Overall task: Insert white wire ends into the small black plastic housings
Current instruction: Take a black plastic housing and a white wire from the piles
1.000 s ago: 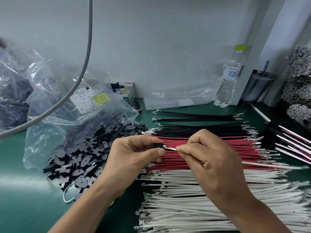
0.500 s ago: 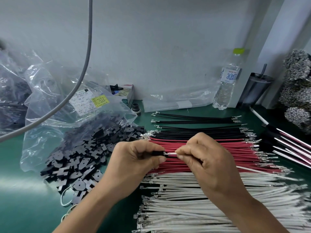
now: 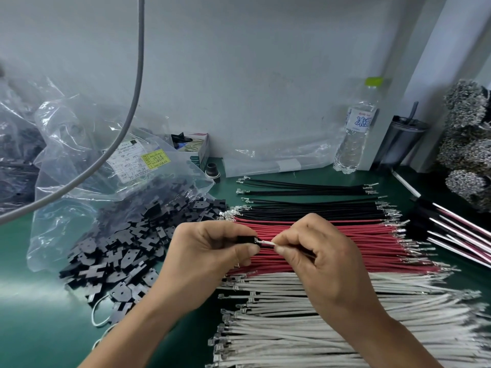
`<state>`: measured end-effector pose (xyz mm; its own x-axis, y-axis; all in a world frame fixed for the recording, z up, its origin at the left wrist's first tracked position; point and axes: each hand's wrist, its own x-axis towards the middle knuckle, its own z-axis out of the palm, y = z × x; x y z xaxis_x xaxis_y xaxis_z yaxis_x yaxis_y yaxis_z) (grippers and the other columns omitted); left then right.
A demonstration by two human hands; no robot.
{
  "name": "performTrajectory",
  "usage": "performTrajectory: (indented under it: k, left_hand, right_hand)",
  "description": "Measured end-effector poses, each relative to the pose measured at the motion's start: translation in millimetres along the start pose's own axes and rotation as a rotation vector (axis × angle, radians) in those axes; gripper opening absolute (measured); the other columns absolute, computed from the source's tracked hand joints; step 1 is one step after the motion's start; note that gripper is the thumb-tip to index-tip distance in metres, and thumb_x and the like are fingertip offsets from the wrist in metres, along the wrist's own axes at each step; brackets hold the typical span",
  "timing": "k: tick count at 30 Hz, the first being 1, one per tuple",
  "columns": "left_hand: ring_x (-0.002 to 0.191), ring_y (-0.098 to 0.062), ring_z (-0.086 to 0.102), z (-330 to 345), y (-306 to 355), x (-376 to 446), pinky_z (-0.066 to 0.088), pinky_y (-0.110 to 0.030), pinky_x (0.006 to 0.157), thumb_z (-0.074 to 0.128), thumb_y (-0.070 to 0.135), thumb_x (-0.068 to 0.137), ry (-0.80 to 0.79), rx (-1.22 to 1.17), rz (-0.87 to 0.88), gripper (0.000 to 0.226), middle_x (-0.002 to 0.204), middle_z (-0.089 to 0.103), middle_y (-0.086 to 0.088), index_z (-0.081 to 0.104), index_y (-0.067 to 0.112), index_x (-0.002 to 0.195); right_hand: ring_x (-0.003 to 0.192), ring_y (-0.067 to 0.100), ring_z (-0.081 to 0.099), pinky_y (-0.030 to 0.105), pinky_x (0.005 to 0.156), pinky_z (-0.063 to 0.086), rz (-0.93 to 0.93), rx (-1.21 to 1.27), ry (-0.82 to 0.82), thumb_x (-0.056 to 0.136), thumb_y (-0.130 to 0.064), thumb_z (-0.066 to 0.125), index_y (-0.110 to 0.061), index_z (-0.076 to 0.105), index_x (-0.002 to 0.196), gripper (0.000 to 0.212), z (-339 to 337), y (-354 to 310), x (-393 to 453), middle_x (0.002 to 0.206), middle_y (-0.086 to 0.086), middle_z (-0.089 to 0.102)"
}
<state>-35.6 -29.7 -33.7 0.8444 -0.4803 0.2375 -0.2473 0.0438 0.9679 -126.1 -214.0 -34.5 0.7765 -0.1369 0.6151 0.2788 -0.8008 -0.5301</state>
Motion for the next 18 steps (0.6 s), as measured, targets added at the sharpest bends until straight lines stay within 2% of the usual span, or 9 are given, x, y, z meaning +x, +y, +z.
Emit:
performTrajectory:
  k: [4,6,8,10,13,15,18]
  left_hand:
    - [0.065,-0.020,0.074,0.0,-1.3,0.6,0.064,-0.033,0.065,0.086,0.018,0.073,-0.013,0.172,0.055,0.020,0.075,0.078,-0.003,0.082,0.033,0.086]
    - [0.066,-0.011,0.072,1.1,-4.8,1.1,0.062,-0.027,0.065,0.088,0.013,0.076,-0.004,0.318,0.058,0.028,0.076,0.077,0.008,0.080,0.038,0.087]
    - [0.065,-0.009,0.072,1.2,-5.5,1.6,0.060,-0.022,0.063,0.088,0.013,0.077,0.010,0.334,0.050,0.030,0.075,0.077,0.010,0.080,0.040,0.087]
    - [0.065,-0.016,0.074,0.1,-5.2,1.8,0.061,-0.024,0.064,0.087,0.014,0.075,0.007,0.219,0.037,0.026,0.073,0.078,0.002,0.082,0.037,0.087]
    - [0.067,-0.025,0.076,1.0,-2.9,0.8,0.064,-0.033,0.067,0.085,0.023,0.070,-0.037,0.087,0.011,0.018,0.076,0.079,-0.005,0.083,0.031,0.086]
    - [0.069,-0.029,0.076,1.5,-2.8,1.1,0.065,-0.036,0.069,0.084,0.025,0.069,-0.055,0.074,0.004,0.017,0.077,0.079,-0.007,0.083,0.028,0.086]
    - [0.071,-0.033,0.075,-0.1,-3.1,2.8,0.065,-0.036,0.069,0.086,0.024,0.068,-0.037,0.054,-0.004,0.018,0.076,0.078,-0.009,0.083,0.026,0.086]
  right_hand:
    - [0.082,0.005,0.057,0.015,0.074,0.046,-0.086,-0.126,-0.032,0.091,-0.019,0.065,-0.017,0.073,0.091,0.008,2.7,0.4,-1.7,0.088,-0.011,0.057]
    - [0.079,0.013,0.056,0.029,0.066,0.051,-0.199,-0.273,-0.039,0.094,-0.015,0.067,-0.011,0.073,0.091,0.007,0.6,3.1,2.0,0.087,-0.005,0.057]
    - [0.078,0.016,0.056,0.033,0.062,0.051,-0.243,-0.322,-0.034,0.094,-0.012,0.070,-0.010,0.072,0.091,0.004,-0.6,5.9,6.7,0.087,-0.002,0.057]
    - [0.079,0.011,0.057,0.026,0.067,0.051,-0.195,-0.229,-0.023,0.092,-0.015,0.071,-0.012,0.073,0.091,0.003,1.6,4.2,7.6,0.088,-0.006,0.058]
    - [0.082,0.001,0.058,0.009,0.074,0.042,-0.076,-0.057,-0.045,0.088,-0.018,0.070,-0.017,0.074,0.090,0.005,7.2,0.2,2.9,0.088,-0.013,0.058]
    - [0.083,0.001,0.059,0.008,0.073,0.041,-0.035,-0.013,-0.064,0.088,-0.019,0.072,-0.019,0.075,0.090,0.003,6.1,1.4,1.9,0.088,-0.016,0.058]
    - [0.082,0.005,0.061,0.013,0.069,0.045,-0.002,-0.020,-0.076,0.089,-0.032,0.068,-0.024,0.074,0.087,0.010,-0.4,2.3,4.5,0.085,-0.016,0.060]
